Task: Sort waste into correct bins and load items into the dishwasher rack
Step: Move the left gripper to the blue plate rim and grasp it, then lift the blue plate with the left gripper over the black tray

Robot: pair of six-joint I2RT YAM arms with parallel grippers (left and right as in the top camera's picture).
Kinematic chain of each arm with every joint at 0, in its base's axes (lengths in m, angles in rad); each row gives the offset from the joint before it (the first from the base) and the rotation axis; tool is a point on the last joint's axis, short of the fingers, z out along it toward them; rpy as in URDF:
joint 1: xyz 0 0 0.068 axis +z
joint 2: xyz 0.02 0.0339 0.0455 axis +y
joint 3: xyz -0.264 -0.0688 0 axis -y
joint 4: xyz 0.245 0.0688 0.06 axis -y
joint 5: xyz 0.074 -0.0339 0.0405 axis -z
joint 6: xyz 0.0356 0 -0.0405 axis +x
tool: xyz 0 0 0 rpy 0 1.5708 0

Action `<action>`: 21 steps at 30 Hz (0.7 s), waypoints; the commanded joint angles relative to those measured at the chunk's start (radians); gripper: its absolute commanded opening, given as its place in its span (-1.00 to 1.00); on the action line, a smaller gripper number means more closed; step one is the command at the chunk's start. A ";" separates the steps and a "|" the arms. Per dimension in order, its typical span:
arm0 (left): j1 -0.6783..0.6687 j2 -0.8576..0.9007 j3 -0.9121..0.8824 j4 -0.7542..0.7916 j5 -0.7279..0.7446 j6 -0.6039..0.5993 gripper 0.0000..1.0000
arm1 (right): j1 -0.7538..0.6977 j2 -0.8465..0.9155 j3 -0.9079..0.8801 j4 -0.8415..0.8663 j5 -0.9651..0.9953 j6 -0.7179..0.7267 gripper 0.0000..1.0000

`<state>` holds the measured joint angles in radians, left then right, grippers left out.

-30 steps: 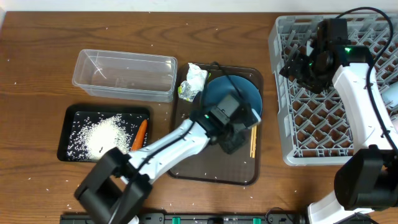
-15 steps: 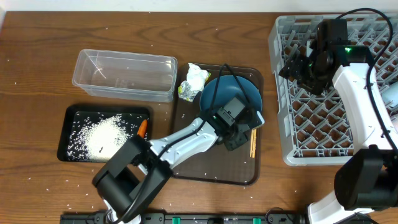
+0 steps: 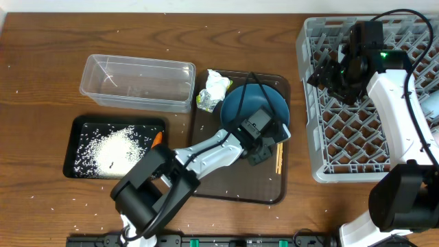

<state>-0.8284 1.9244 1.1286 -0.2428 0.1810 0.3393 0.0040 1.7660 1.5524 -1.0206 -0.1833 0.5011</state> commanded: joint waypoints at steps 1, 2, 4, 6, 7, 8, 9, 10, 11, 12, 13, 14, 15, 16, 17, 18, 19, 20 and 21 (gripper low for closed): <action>-0.002 0.016 0.018 -0.005 -0.018 0.005 -0.42 | -0.001 -0.023 0.004 -0.001 -0.001 0.006 0.47; -0.002 0.016 0.018 -0.005 -0.018 0.004 -0.49 | -0.001 -0.023 0.004 -0.001 -0.001 0.006 0.47; -0.002 0.016 0.018 -0.005 -0.018 0.004 -0.61 | -0.001 -0.023 0.004 -0.002 -0.001 0.006 0.48; -0.002 0.016 0.019 -0.005 -0.023 0.008 -0.88 | -0.001 -0.023 0.004 -0.002 -0.001 0.005 0.49; -0.003 0.016 0.019 -0.006 -0.036 0.008 -0.88 | -0.001 -0.023 0.004 -0.002 -0.001 -0.002 0.49; -0.003 0.015 0.020 -0.006 -0.052 0.008 -0.88 | -0.001 -0.023 0.004 -0.002 -0.001 -0.004 0.47; -0.003 0.015 0.021 -0.006 -0.071 0.008 -0.88 | -0.001 -0.023 0.004 -0.003 -0.001 -0.011 0.49; -0.003 0.014 0.023 -0.007 -0.085 0.008 -0.88 | -0.001 -0.023 0.004 -0.005 0.000 -0.013 0.49; -0.002 0.011 0.025 -0.010 -0.092 0.008 -0.88 | -0.001 -0.023 0.004 -0.005 -0.001 -0.020 0.50; -0.002 0.007 0.028 -0.014 -0.097 0.008 -0.88 | -0.001 -0.023 0.004 -0.006 0.000 -0.020 0.50; -0.003 0.002 0.034 -0.023 -0.097 0.008 -0.88 | -0.001 -0.023 0.004 -0.008 -0.001 -0.020 0.49; -0.002 -0.007 0.044 -0.038 -0.097 0.008 -0.88 | -0.001 -0.023 0.004 -0.008 -0.001 -0.020 0.49; -0.002 -0.013 0.055 -0.052 -0.101 0.008 -0.88 | -0.001 -0.023 0.004 -0.008 -0.001 -0.020 0.50; -0.003 -0.021 0.071 -0.071 -0.113 0.008 -0.88 | -0.001 -0.023 0.004 -0.009 -0.001 -0.020 0.49; -0.003 -0.027 0.087 -0.092 -0.127 0.008 -0.88 | -0.001 -0.023 0.004 -0.009 -0.001 -0.021 0.50; -0.003 -0.033 0.110 -0.123 -0.150 0.008 -0.88 | -0.002 -0.023 0.004 -0.009 -0.001 -0.027 0.50; -0.003 -0.039 0.133 -0.156 -0.166 0.007 -0.88 | -0.004 -0.023 0.004 -0.009 -0.001 -0.027 0.50; -0.003 -0.043 0.161 -0.195 -0.180 0.007 -0.88 | -0.007 -0.023 0.004 -0.009 -0.001 -0.027 0.50; -0.004 -0.046 0.187 -0.226 -0.186 0.007 -0.88 | -0.011 -0.023 0.004 -0.010 -0.001 -0.027 0.50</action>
<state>-0.8349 1.9144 1.2411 -0.4191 0.0372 0.3660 0.0036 1.7660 1.5524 -1.0283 -0.1833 0.4892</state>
